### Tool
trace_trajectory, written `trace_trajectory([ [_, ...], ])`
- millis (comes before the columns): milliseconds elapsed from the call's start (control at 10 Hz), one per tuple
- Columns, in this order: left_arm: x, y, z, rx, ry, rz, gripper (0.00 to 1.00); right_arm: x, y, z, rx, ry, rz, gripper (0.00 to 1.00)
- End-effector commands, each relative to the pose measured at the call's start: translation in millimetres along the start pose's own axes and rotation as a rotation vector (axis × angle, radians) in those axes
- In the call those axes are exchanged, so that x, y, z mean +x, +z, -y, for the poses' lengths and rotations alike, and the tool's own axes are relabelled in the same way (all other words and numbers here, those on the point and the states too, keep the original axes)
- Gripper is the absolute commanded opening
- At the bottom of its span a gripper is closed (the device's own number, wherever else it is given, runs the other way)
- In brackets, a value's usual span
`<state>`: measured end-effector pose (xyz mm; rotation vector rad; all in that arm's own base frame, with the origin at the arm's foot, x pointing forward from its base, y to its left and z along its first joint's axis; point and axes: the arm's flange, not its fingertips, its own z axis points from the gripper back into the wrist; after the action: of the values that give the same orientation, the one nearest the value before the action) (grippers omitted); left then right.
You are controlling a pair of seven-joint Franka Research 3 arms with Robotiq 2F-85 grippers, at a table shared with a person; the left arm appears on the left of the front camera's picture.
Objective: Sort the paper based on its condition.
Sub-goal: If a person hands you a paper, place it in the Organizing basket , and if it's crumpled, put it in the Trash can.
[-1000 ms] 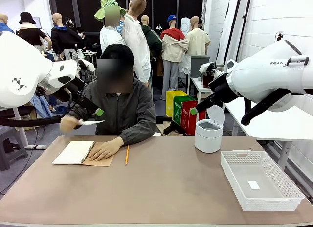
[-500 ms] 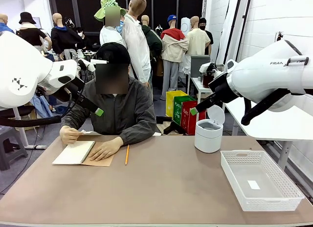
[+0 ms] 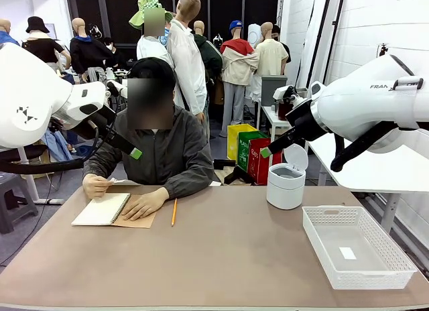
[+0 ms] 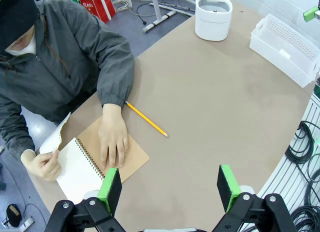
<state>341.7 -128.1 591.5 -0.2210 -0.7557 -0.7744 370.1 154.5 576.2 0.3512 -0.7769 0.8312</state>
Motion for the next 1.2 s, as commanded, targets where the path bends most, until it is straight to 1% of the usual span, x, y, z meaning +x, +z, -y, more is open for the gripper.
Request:
trace_trajectory([
  [0,1.3,1.6,-1.3,-0.005,0.001,-0.004,1.00,0.0,-0.5,-0.3,0.006,-0.001,0.002,1.00],
  [1100,1.3,1.6,-1.3,-0.005,0.001,-0.004,1.00,0.0,-0.5,-0.3,0.006,-0.001,0.002,1.00],
])
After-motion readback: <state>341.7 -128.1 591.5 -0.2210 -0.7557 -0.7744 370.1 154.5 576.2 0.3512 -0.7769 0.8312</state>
